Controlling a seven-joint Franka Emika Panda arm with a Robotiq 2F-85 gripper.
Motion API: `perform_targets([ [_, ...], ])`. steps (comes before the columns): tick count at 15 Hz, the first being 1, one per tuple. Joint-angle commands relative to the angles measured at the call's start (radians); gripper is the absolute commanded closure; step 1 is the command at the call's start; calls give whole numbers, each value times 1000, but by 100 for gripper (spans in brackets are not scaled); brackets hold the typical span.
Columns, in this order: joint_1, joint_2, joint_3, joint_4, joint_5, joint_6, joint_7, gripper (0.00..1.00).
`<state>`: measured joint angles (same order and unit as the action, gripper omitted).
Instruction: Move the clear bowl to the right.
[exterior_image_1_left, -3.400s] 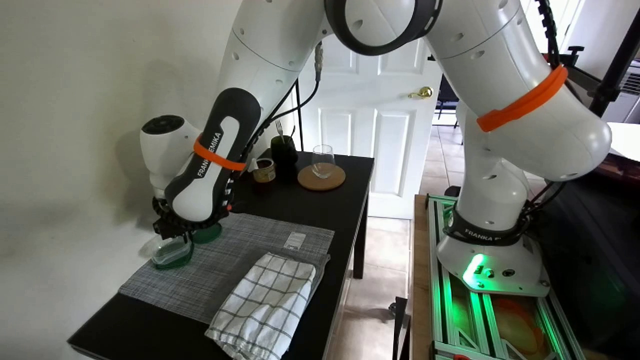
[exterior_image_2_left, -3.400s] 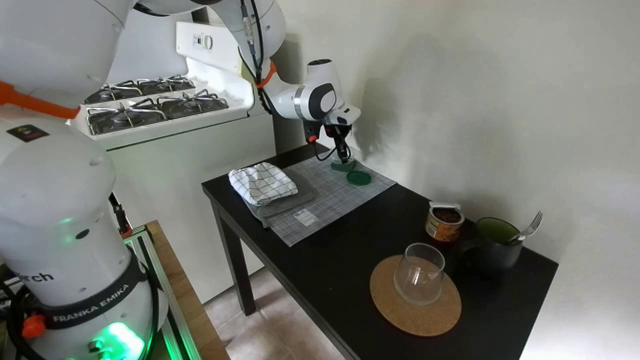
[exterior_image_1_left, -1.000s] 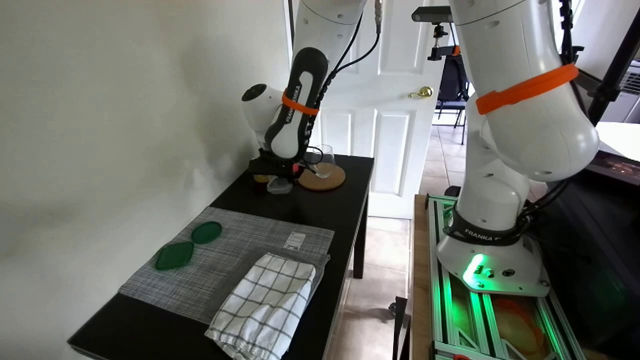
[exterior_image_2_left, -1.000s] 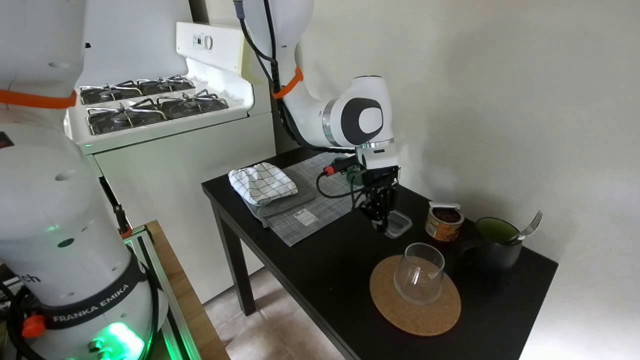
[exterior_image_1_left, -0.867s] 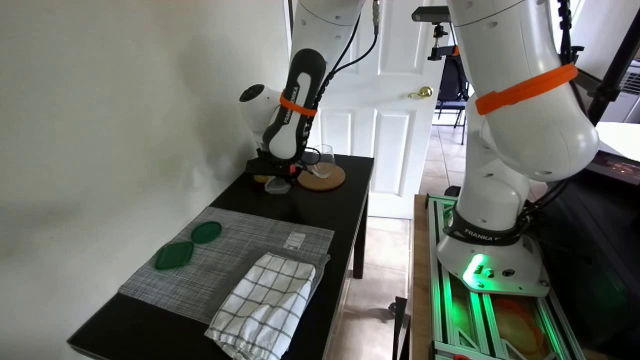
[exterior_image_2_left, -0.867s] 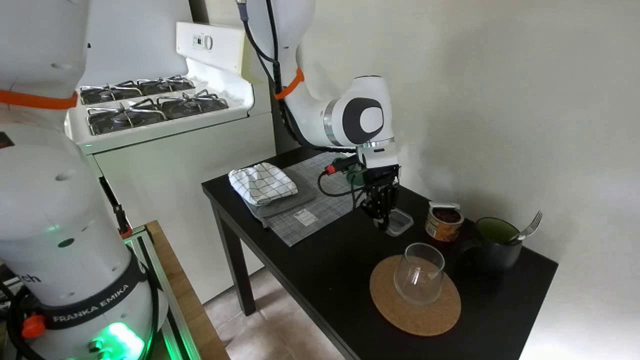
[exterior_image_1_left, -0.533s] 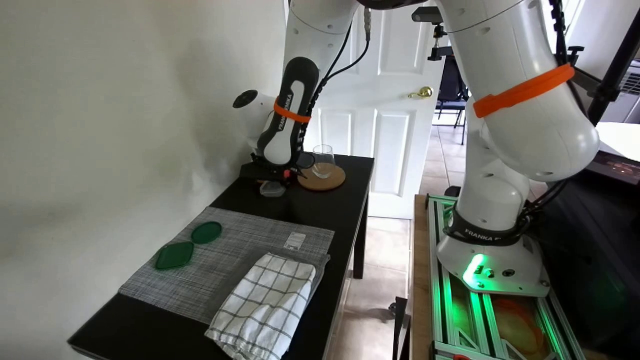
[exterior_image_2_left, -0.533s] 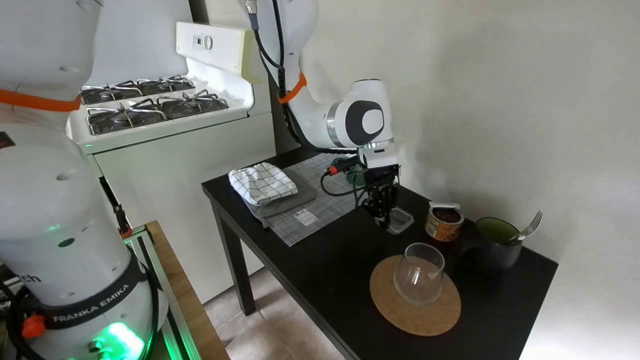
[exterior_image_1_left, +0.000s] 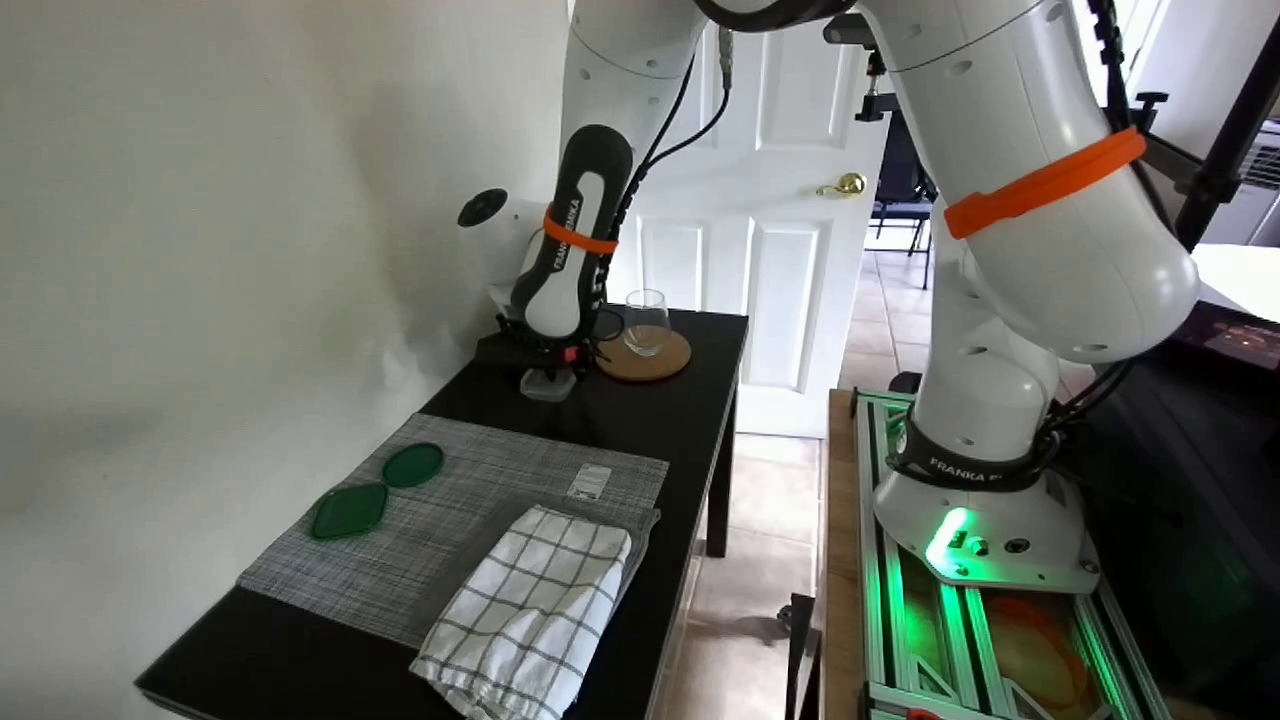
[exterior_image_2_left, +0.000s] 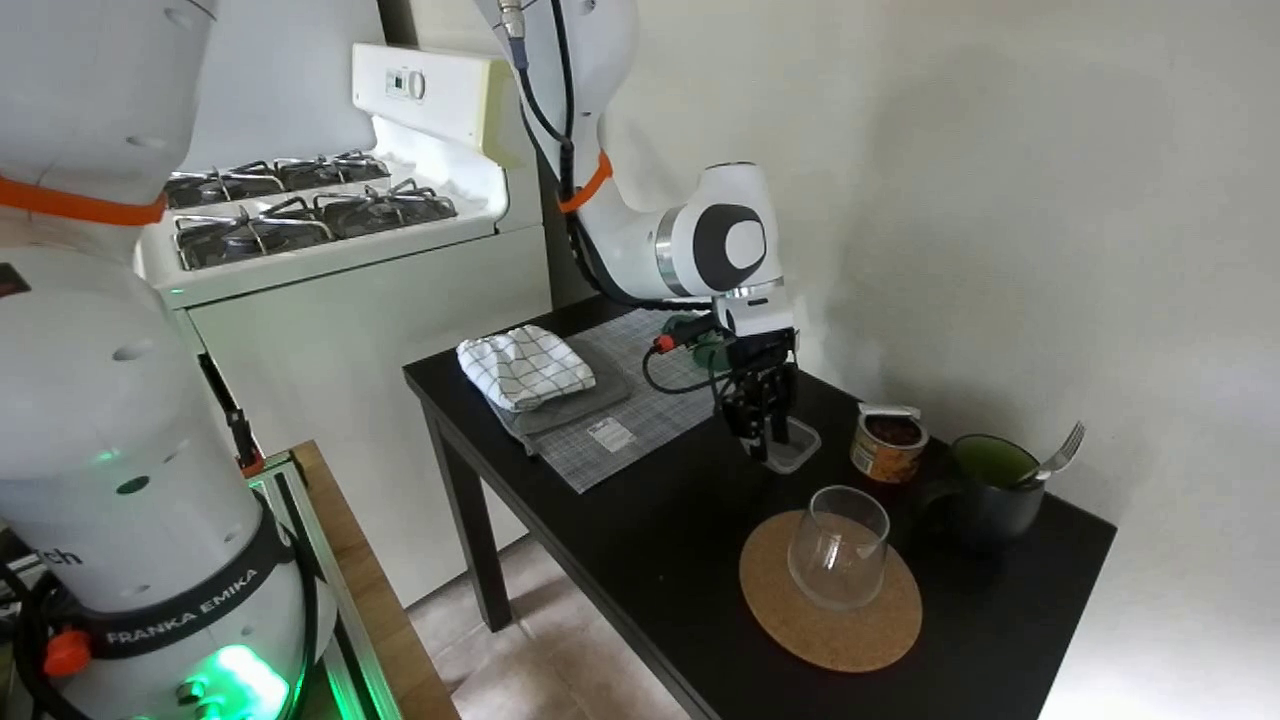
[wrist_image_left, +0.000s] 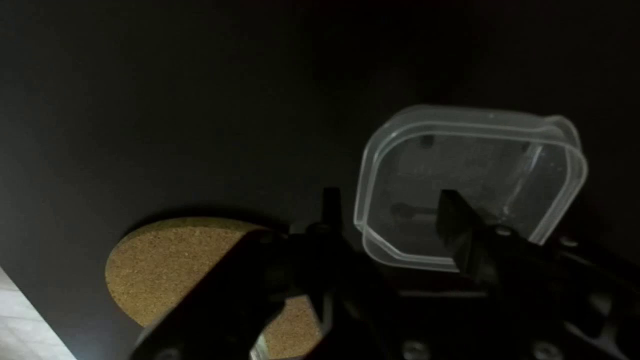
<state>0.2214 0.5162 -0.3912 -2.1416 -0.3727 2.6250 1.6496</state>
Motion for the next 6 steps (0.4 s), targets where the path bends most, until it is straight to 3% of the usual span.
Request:
perform_targets([
  [1, -8, -62, -8, -40, -58, 14, -10, 16],
  [3, -46, -129, 18, -102, -80, 115, -112, 2],
  [4, -47, -152, 14, -121, -90, 152, -143, 0],
  [5, -30, -68, 7, -35, -54, 80, -91, 10],
  [6, -34, -92, 6, -55, -59, 108, -118, 3],
])
